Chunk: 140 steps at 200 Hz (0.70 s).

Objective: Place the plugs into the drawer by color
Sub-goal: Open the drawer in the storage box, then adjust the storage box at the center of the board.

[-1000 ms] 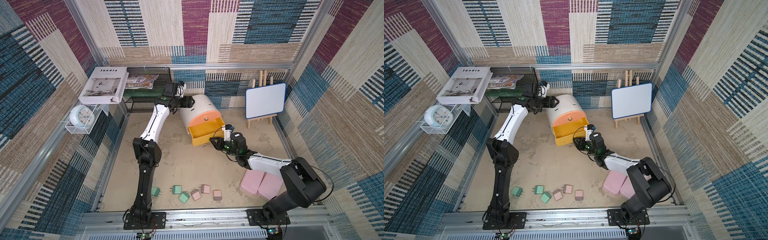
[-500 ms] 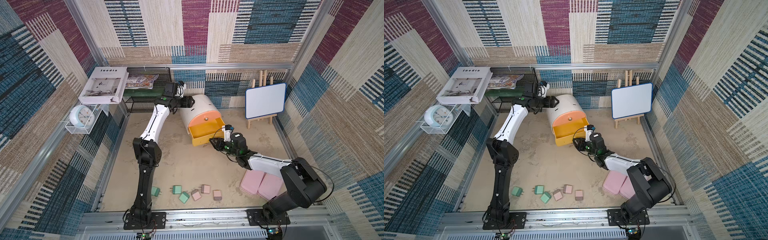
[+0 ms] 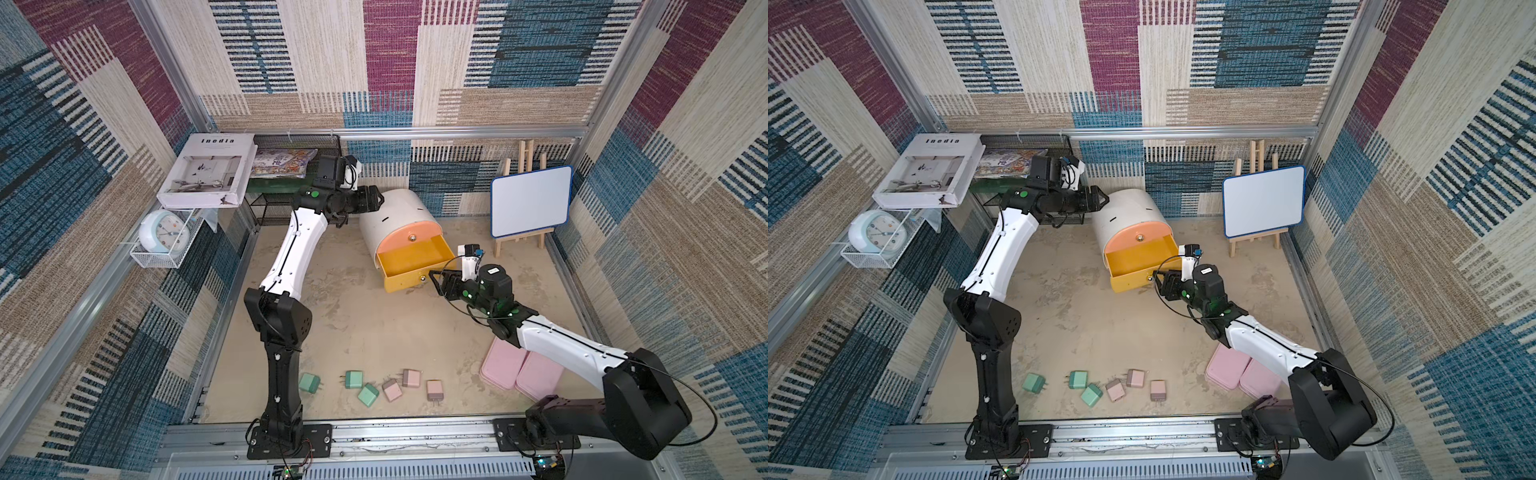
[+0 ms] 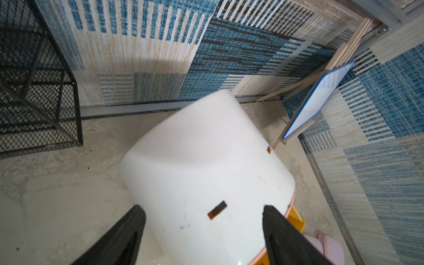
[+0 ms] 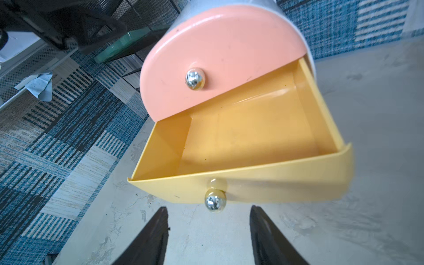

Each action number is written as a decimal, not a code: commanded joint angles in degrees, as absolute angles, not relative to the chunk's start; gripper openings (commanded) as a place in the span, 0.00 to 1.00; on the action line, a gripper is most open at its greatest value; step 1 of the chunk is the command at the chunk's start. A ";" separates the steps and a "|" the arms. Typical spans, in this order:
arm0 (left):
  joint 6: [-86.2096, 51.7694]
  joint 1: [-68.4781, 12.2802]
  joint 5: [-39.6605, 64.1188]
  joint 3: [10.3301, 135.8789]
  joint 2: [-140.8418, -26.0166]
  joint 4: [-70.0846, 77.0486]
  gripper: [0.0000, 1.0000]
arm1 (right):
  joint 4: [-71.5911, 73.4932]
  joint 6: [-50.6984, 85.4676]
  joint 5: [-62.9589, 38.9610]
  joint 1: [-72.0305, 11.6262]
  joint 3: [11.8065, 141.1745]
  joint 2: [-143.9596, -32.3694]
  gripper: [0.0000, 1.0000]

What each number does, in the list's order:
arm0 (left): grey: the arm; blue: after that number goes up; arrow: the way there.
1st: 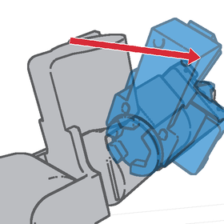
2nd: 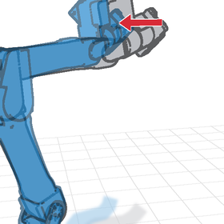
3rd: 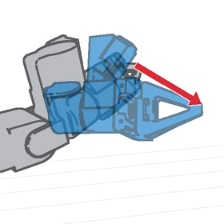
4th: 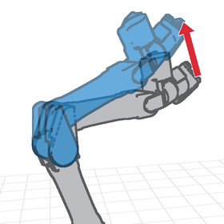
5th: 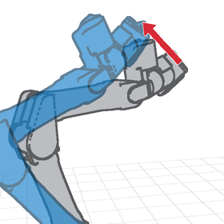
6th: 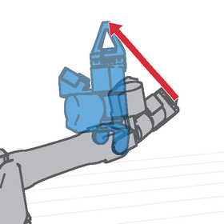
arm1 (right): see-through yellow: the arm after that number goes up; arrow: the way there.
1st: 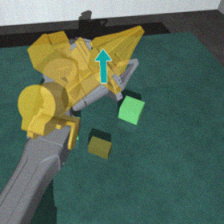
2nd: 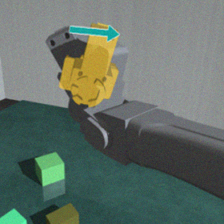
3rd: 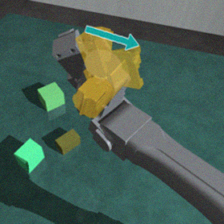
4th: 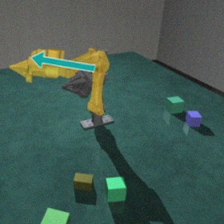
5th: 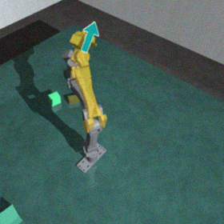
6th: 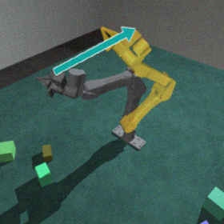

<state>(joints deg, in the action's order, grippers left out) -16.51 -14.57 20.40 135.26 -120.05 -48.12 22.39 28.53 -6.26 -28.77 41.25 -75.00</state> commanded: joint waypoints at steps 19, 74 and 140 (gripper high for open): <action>-16.11 -14.77 24.83 122.53 -112.02 -48.60 0.81 | 15.95 18.37 -10.71 -24.03 48.63 -75.45 0.60; -21.41 -14.00 29.77 113.61 -108.93 -40.75 0.85 | 15.79 21.30 -26.93 -14.94 65.99 -87.68 0.64; -25.88 -12.04 34.89 120.76 -114.92 -40.82 0.84 | 8.53 21.38 -48.44 -9.53 90.24 -109.15 0.78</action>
